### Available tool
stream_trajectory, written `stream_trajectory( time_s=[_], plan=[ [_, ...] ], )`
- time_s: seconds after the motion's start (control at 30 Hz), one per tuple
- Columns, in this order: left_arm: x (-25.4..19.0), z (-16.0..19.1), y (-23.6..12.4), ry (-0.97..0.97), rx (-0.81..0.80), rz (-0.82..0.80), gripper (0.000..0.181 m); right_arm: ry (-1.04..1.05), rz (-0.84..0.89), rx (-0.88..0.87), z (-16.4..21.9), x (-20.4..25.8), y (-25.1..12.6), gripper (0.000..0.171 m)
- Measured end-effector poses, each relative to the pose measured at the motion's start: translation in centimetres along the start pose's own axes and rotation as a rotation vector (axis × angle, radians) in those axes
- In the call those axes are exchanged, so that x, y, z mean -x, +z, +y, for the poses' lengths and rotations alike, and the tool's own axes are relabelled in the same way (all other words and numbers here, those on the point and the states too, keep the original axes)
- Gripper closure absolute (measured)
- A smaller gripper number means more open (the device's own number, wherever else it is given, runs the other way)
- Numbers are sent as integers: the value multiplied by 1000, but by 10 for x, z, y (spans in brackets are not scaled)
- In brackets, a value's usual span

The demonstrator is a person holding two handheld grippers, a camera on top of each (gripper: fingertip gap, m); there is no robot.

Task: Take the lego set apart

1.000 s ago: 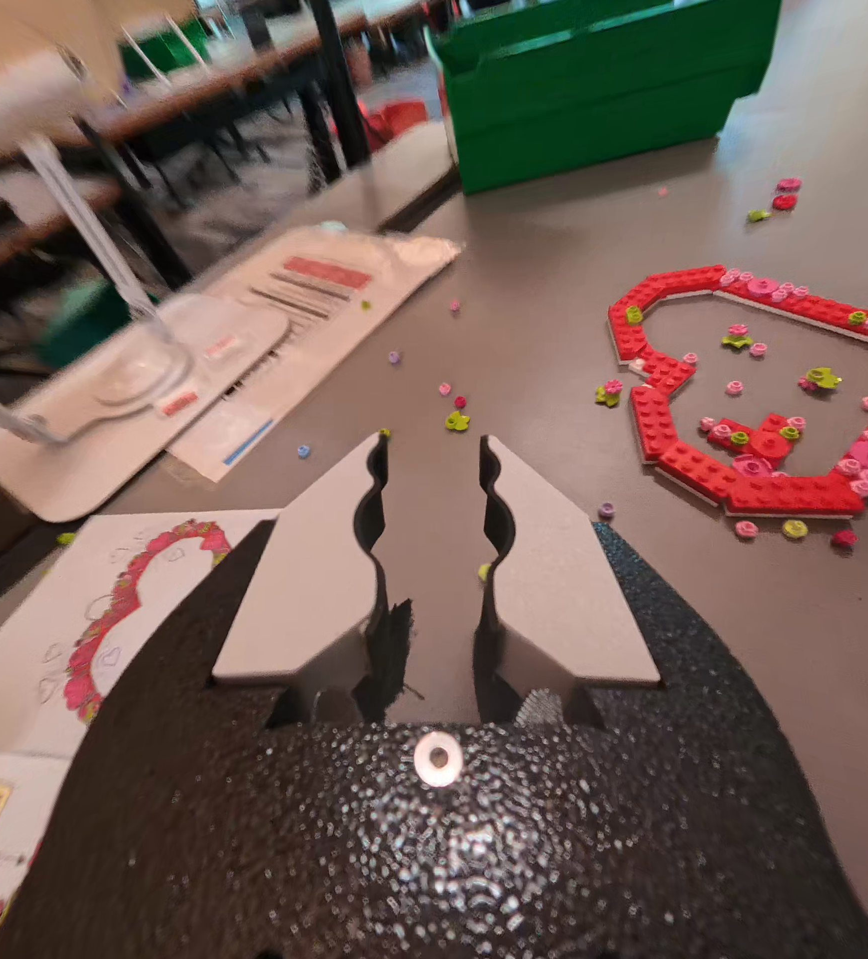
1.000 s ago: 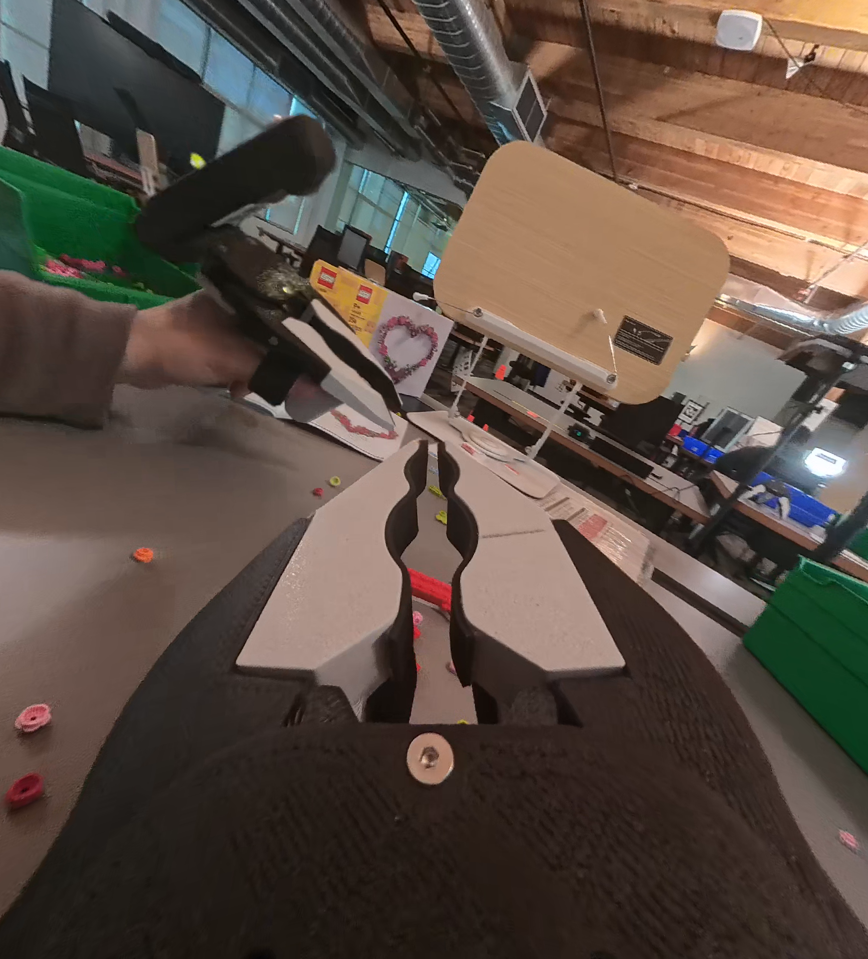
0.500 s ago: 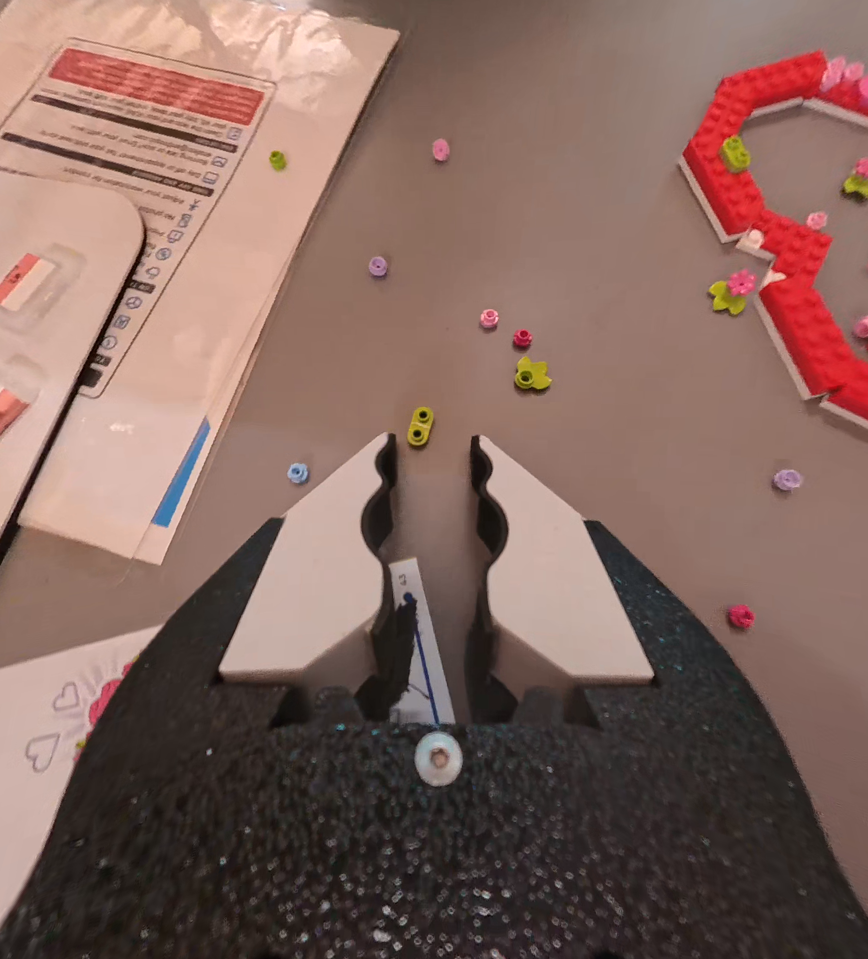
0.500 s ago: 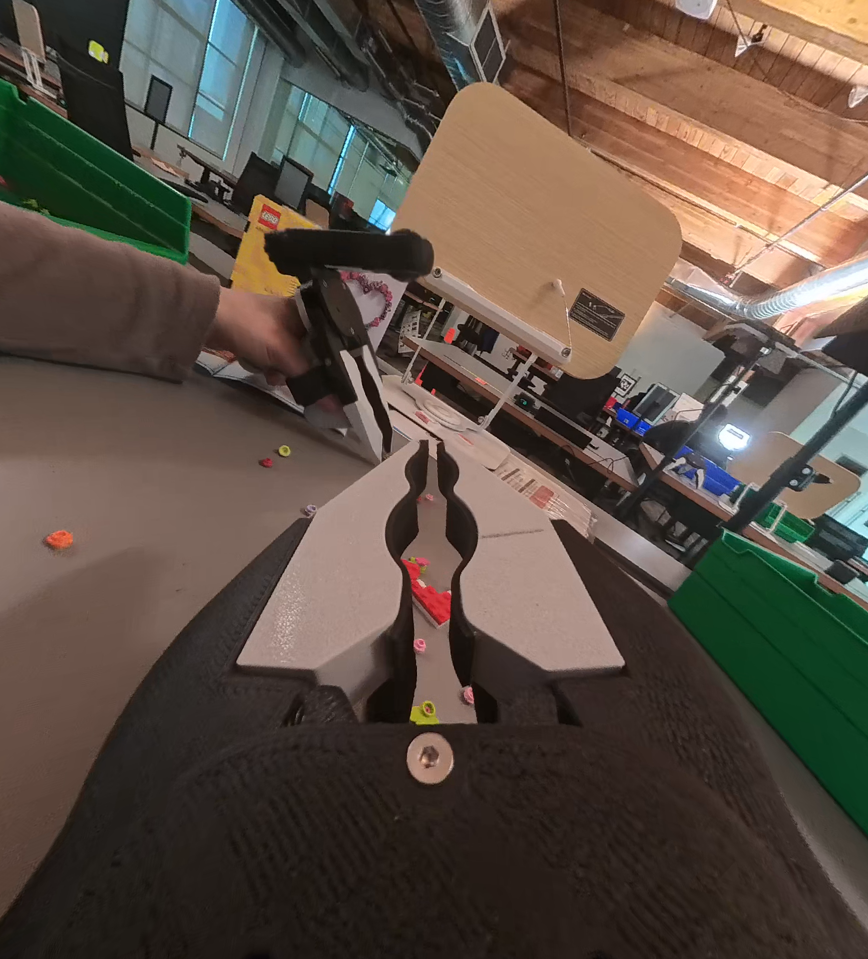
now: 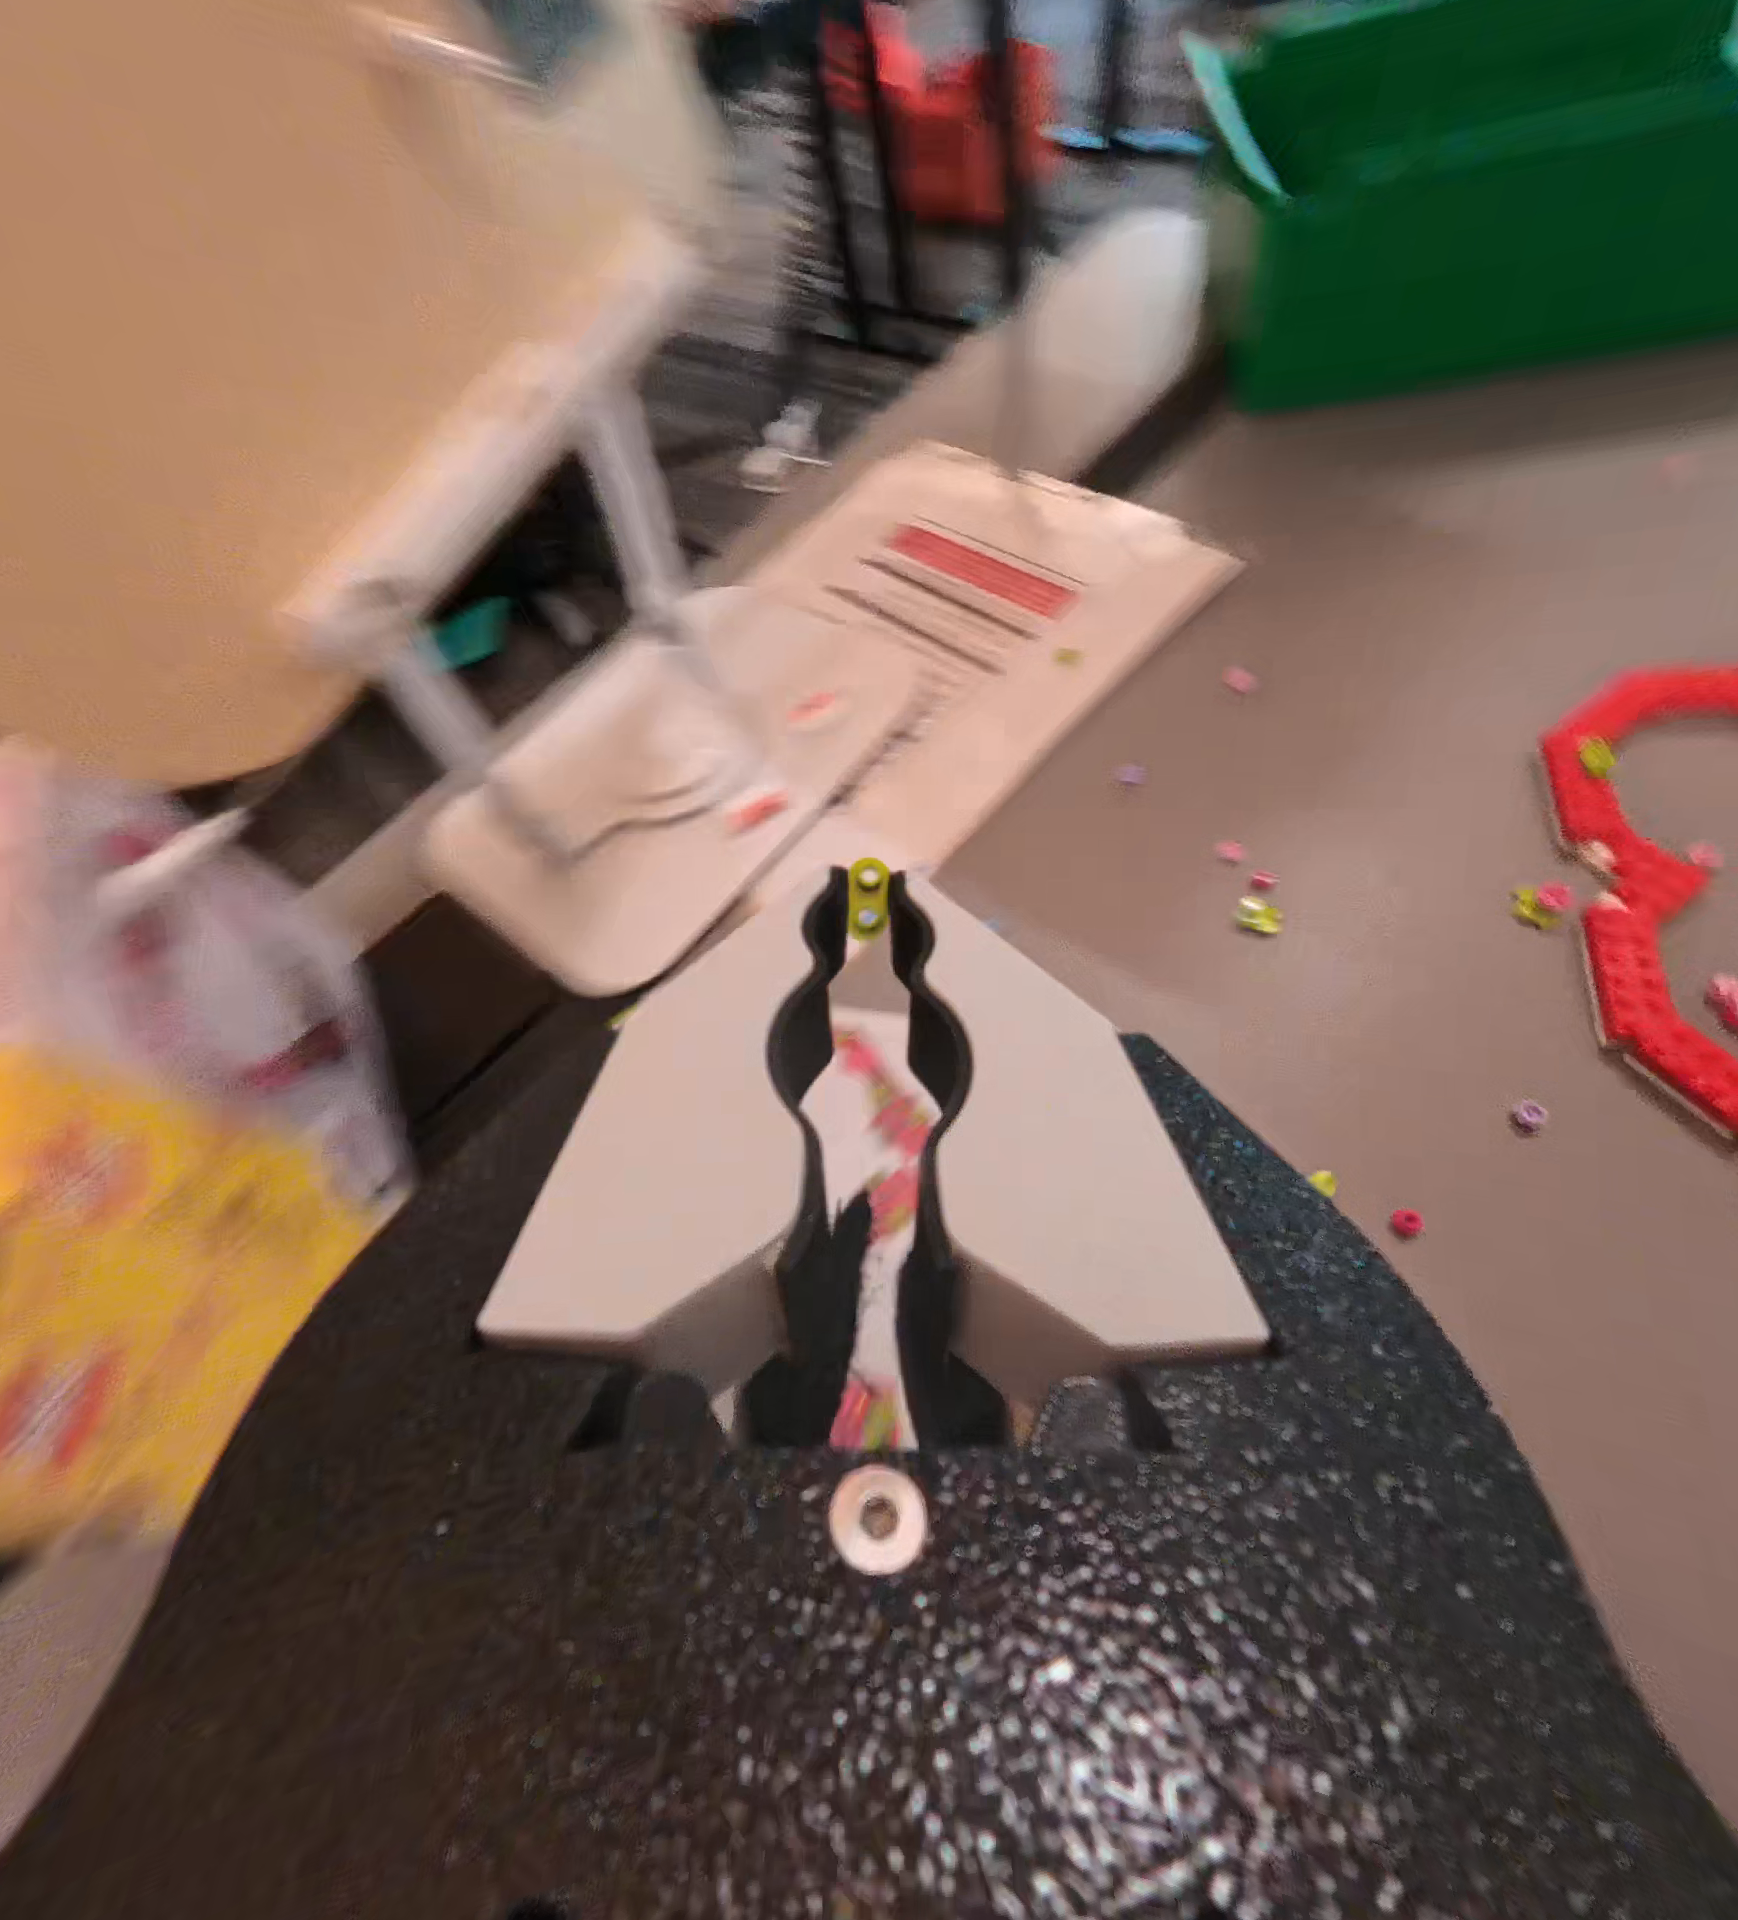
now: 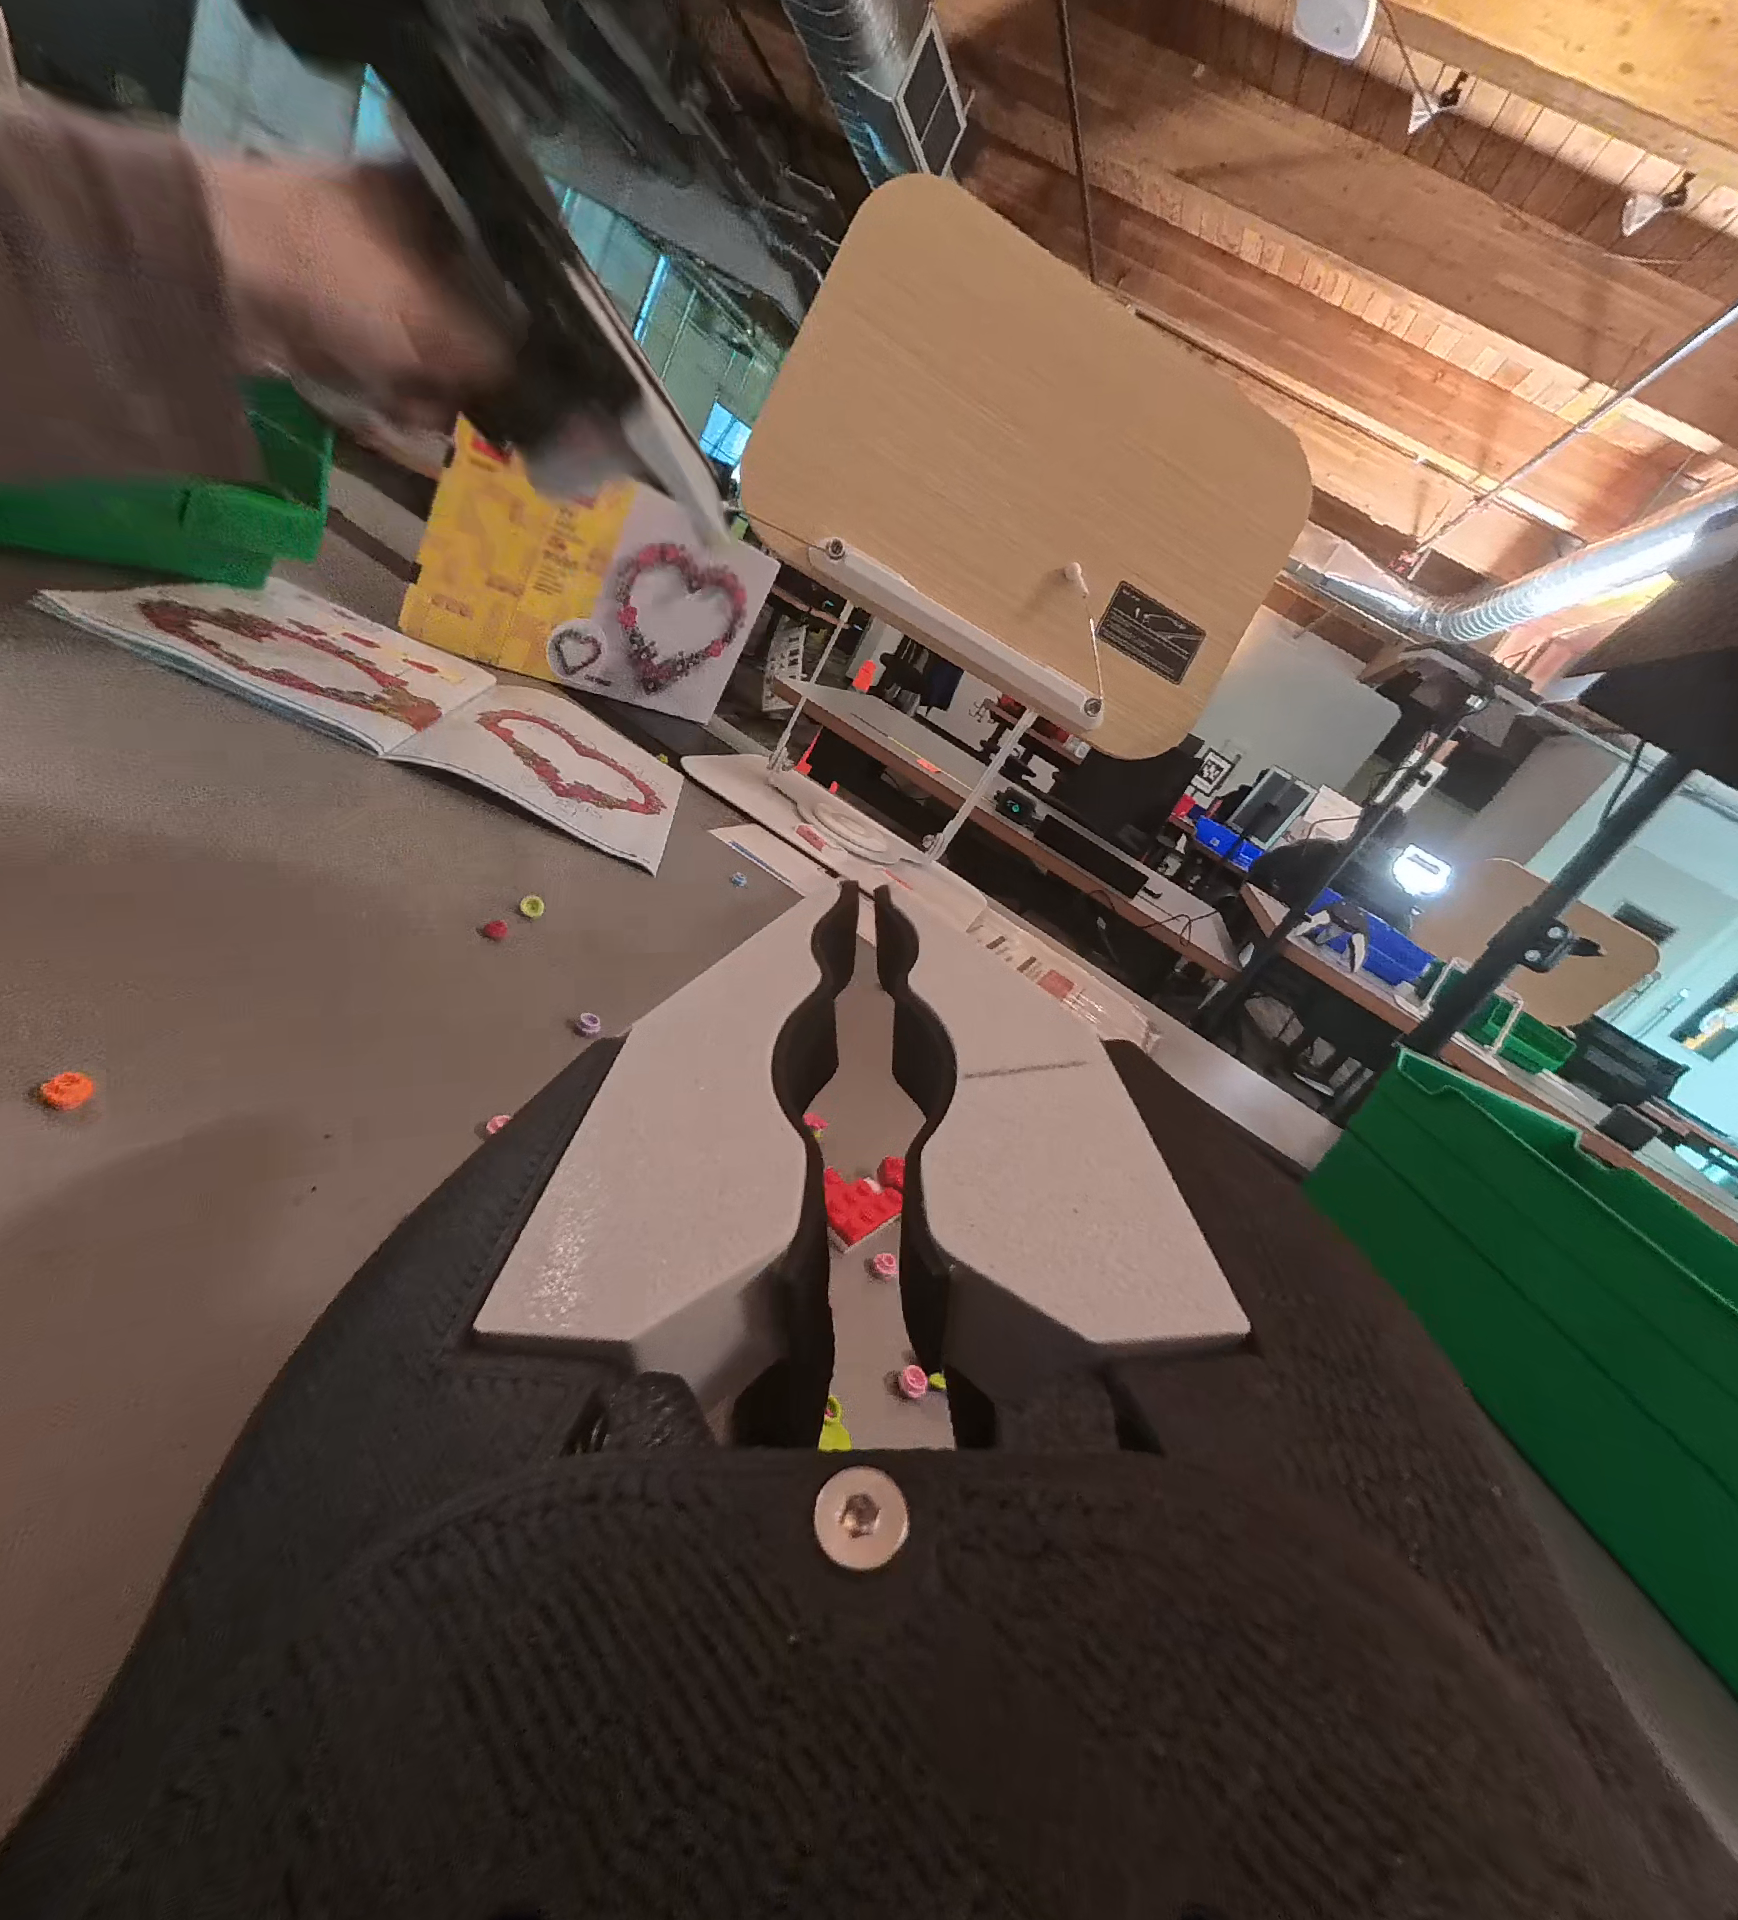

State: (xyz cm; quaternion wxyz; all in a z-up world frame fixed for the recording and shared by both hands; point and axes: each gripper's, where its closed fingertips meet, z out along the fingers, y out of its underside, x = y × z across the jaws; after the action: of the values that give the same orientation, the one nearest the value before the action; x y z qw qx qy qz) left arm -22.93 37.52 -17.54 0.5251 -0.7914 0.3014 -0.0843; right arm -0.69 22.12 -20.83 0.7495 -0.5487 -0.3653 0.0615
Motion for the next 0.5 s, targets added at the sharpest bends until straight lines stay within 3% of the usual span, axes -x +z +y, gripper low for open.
stream_trajectory(
  time_s=[0.07, 0.13, 0.23, 0.37, 0.5],
  plan=[
    [42, 10, -64, -161, 6, -178, 177, 9, 8, -6, -1, -2, -1, 170],
    [76, 42, -119, -341, 39, -330, 177, 16, 7, -11, -1, -3, -1, 170],
    [111, 95, -177, -521, 93, -495, 177, 6, 0, -7, -1, -1, 0, 170],
    [123, 146, -207, -672, 187, -541, 177, -37, 13, 16, 2, 0, 0, 170],
    [139, 161, -222, -699, 170, -621, 175, -67, 49, 41, 5, -4, -2, 170]
  ],
)
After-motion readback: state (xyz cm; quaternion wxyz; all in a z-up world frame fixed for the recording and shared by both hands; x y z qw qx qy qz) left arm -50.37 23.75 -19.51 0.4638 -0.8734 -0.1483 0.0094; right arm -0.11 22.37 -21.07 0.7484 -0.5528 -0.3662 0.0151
